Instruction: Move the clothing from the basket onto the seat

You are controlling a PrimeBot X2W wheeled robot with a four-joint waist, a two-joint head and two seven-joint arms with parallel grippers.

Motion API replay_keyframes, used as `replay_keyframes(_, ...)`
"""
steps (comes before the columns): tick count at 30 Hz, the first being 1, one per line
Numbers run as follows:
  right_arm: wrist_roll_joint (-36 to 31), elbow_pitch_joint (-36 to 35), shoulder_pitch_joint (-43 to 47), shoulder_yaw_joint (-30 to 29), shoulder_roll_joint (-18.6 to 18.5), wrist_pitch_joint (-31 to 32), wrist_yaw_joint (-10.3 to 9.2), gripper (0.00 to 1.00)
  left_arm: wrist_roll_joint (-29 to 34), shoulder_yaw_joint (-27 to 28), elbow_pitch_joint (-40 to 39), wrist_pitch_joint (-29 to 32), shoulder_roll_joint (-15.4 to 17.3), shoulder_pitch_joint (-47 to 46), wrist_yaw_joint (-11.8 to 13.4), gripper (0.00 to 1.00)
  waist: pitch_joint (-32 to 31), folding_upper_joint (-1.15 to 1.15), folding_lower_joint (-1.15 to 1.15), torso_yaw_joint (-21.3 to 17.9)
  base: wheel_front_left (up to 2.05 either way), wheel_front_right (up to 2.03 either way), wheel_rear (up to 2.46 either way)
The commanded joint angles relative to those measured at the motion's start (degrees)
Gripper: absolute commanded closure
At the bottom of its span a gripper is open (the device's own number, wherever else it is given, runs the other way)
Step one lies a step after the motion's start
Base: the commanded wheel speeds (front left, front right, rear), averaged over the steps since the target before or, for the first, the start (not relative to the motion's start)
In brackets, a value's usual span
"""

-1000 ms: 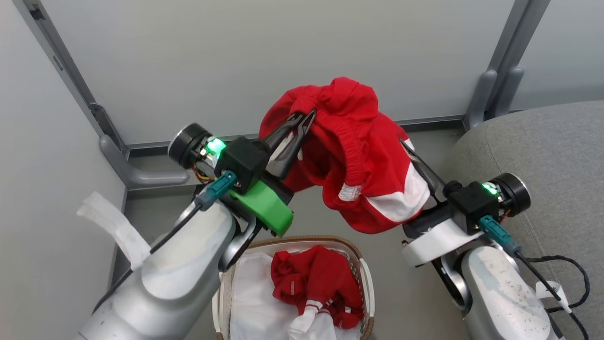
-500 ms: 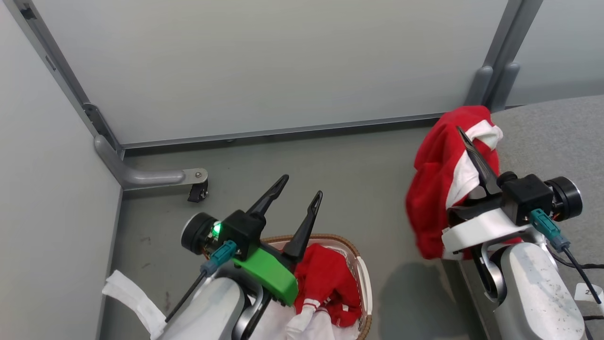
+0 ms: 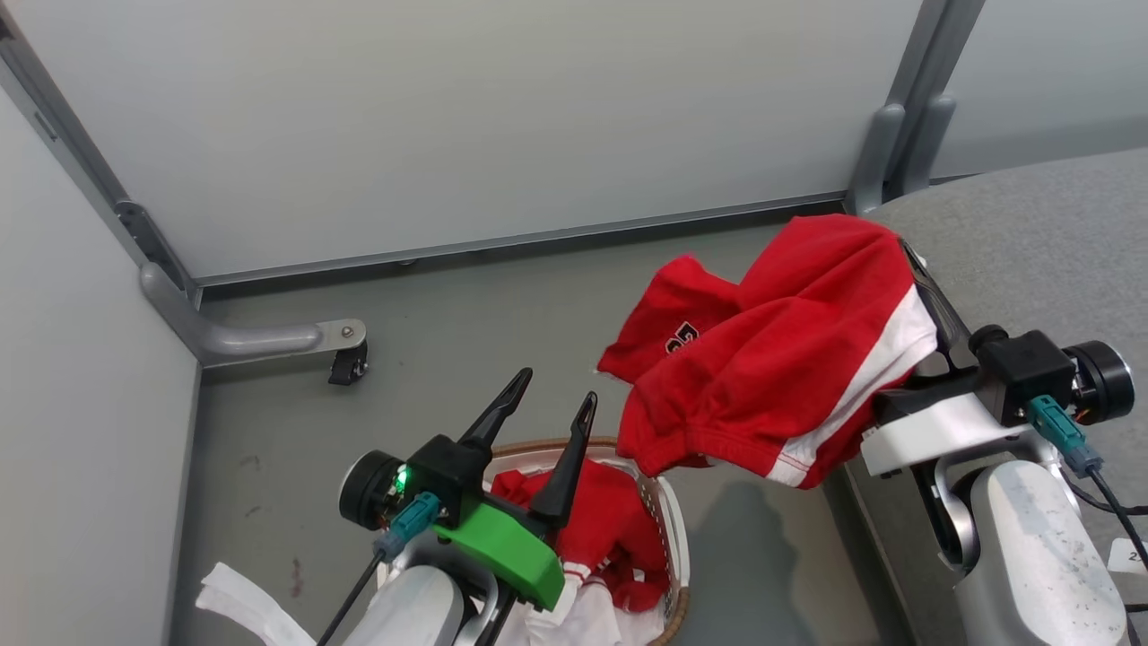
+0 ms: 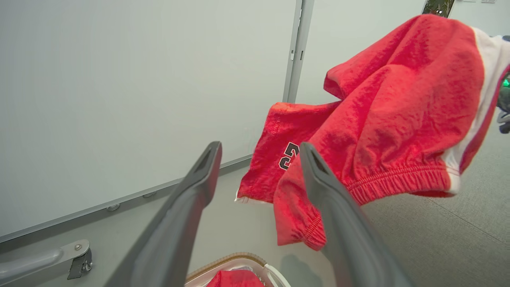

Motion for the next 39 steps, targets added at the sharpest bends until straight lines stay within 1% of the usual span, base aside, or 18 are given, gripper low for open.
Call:
replay_keyframes(1, -0.19, 0.06, -0.95, -0.18, -0.21, -0.02, -0.04, 1.0, 0.7, 0.45, -0.19, -0.03, -0.4, 1.0, -0.29, 0.0, 0.68, 0.0, 0.0, -1.29, 0.0, 0.0, 0.0)
replay_keyframes(7, -1.3, -0.44, -2.27, -0.95, -0.21, -0.02, -0.04, 1.0, 1.31, 1.05, -0.46, -0.03, -0.78, 1.2, -0.4, 0.0, 2.22, 0.0, 0.0, -5.74, 0.0, 0.0, 0.0)
replay_keyframes(18, -3.01, -1.55, -4.32, -3.84, -0.19, -0.02, -0.05, 1.0, 1.52, -0.86, -0.53, -0.03, -0.99, -1.6, -0.4, 0.0, 6.53, 0.0, 0.0, -17.03, 0.0, 0.0, 0.0)
replay_keyframes(23, -2.38, -1.7, -4.88, -4.14, -0.16, -0.02, -0.05, 1.0, 1.79, -2.29, -0.1, -0.04, -0.76, -3.21, -0.39, 0.0, 8.45, 0.0, 0.0, -20.31, 0.0, 0.0, 0.0)
replay_keyframes(26, -1.86, -1.82, -5.41, -4.13, -0.17, -0.02, -0.05, 1.0, 1.81, -3.23, 0.1, -0.03, -0.48, -4.16, -0.39, 0.0, 9.62, 0.0, 0.0, -21.33, 0.0, 0.0, 0.0)
replay_keyframes(30, -1.54, -1.77, -6.22, -4.5, -0.17, -0.02, -0.05, 1.0, 2.03, -4.1, -0.04, -0.03, 0.12, -5.48, -0.39, 0.0, 11.64, 0.0, 0.0, -21.41, 0.0, 0.0, 0.0)
replay_keyframes(36, -3.34, -0.98, -11.12, -6.2, -0.19, -0.02, -0.05, 1.0, 2.37, -5.32, -0.39, -0.03, 1.29, -7.86, -0.39, 0.0, 15.64, 0.0, 0.0, -19.82, 0.0, 0.0, 0.0)
replay_keyframes(39, -5.07, -0.12, -16.26, -8.47, -0.18, -0.02, -0.05, 1.0, 2.61, -5.44, -0.63, -0.03, 2.08, -9.14, -0.4, 0.0, 18.34, 0.0, 0.0, -18.78, 0.0, 0.0, 0.0)
